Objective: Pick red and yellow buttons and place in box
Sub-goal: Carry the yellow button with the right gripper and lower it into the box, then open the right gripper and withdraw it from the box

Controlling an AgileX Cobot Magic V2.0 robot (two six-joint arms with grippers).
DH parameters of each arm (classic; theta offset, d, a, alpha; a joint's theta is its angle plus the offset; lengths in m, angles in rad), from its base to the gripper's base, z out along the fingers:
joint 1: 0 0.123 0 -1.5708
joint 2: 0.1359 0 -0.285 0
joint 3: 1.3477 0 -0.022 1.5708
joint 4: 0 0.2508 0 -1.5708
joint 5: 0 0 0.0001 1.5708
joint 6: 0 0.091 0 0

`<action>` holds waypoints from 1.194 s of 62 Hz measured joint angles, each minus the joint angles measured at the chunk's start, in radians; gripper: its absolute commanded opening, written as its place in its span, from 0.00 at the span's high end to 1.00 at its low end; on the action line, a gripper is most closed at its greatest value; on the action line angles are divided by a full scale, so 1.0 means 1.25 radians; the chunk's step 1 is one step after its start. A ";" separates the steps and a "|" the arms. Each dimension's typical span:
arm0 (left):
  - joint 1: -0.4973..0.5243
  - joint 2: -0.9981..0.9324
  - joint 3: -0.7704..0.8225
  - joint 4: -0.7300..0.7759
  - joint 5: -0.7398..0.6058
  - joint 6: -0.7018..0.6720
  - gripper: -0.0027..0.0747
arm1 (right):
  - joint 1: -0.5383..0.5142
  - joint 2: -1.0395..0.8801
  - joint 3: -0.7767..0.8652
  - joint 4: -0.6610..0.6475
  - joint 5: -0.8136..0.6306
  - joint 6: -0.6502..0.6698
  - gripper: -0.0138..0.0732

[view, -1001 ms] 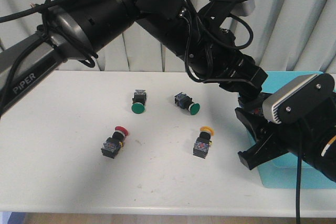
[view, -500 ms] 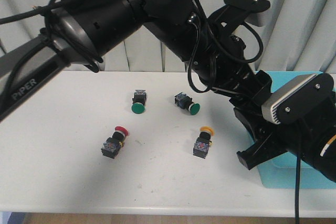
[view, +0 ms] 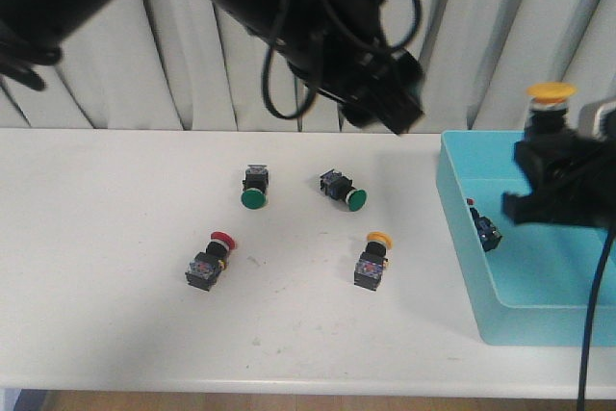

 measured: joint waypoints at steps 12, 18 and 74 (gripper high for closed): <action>0.003 -0.010 0.000 0.282 0.000 -0.127 0.87 | -0.117 0.119 -0.145 0.020 0.171 0.001 0.83; 0.018 -0.010 0.000 0.351 -0.001 -0.176 0.98 | -0.166 0.213 -0.225 0.038 0.270 0.001 0.83; 0.056 -0.010 0.000 0.370 0.002 -0.231 0.97 | -0.228 0.776 -0.521 -0.018 0.490 0.028 0.41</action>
